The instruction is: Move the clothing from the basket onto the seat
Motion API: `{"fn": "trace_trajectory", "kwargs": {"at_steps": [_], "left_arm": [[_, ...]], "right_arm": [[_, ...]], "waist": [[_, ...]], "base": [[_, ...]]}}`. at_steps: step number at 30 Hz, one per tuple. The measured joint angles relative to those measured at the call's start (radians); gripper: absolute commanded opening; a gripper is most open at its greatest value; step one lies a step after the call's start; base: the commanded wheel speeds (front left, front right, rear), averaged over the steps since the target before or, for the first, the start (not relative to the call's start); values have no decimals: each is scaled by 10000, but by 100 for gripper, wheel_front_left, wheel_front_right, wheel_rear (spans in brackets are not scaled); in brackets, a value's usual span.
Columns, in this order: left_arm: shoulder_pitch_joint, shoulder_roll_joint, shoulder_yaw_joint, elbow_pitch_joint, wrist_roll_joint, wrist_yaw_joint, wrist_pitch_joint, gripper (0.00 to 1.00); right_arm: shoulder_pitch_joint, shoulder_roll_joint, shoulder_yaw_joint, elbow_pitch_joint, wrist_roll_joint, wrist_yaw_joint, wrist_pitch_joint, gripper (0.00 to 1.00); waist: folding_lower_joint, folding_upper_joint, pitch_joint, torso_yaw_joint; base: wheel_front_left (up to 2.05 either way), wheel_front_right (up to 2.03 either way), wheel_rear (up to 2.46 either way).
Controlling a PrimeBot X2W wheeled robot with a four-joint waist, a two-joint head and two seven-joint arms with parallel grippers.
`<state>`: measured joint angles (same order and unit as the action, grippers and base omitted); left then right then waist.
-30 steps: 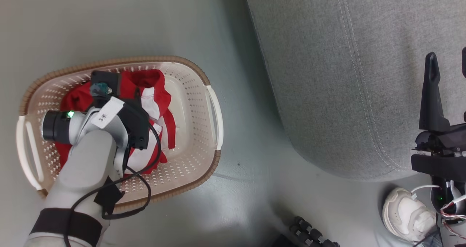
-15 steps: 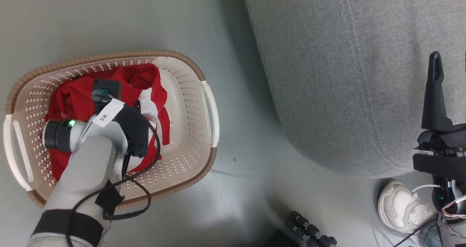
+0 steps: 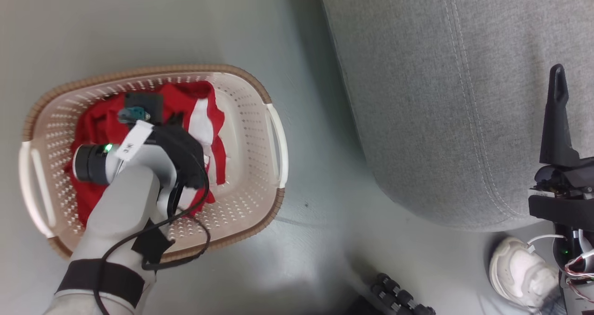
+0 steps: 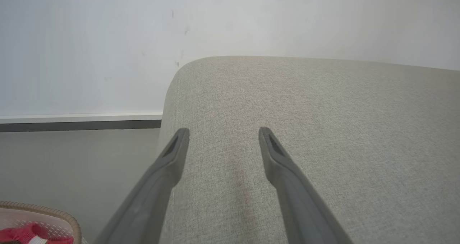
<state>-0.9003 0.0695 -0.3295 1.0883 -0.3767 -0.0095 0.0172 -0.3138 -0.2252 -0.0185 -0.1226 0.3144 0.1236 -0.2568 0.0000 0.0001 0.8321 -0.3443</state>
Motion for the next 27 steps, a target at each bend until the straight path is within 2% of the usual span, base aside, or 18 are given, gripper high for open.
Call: {"fn": "trace_trajectory", "kwargs": {"at_steps": [3,8,12,14,18,20,27], "left_arm": [[0,-136,357,-267,-424,-109,-662,0],[231,-194,892,-750,-1160,-537,-1833,0],[809,-272,941,-1361,-1425,-826,-2654,0],[1159,-295,882,-1714,-1613,-899,-2667,0],[2160,-278,359,-2955,-1854,-1058,-2669,0],[2632,-276,-272,-4021,-2157,-1062,-2669,0],[3381,-270,-1267,-6504,-2336,-1064,-2669,0]], "right_arm": [[-43,2,63,102,-33,2,0,100],[-45,21,73,286,-63,2,0,100],[-17,-27,90,345,-73,2,0,100],[-12,-96,117,353,-88,2,0,100],[-28,-337,345,401,-211,6,0,100],[-39,-533,715,405,-314,8,0,100],[-24,-1066,2105,382,-522,8,0,100]], "waist": [[0,0,-221,117],[0,-2,-745,352],[0,-2,-1222,620],[-1,-2,-1461,798],[-1,-2,-2056,1339],[-1,-2,-2441,1691],[-2,-3,-3398,2529]], "base": [[0,0,0],[0,0,0],[0,0,0],[0,0,0],[0,0,0],[0,0,0],[0,0,0]]}}
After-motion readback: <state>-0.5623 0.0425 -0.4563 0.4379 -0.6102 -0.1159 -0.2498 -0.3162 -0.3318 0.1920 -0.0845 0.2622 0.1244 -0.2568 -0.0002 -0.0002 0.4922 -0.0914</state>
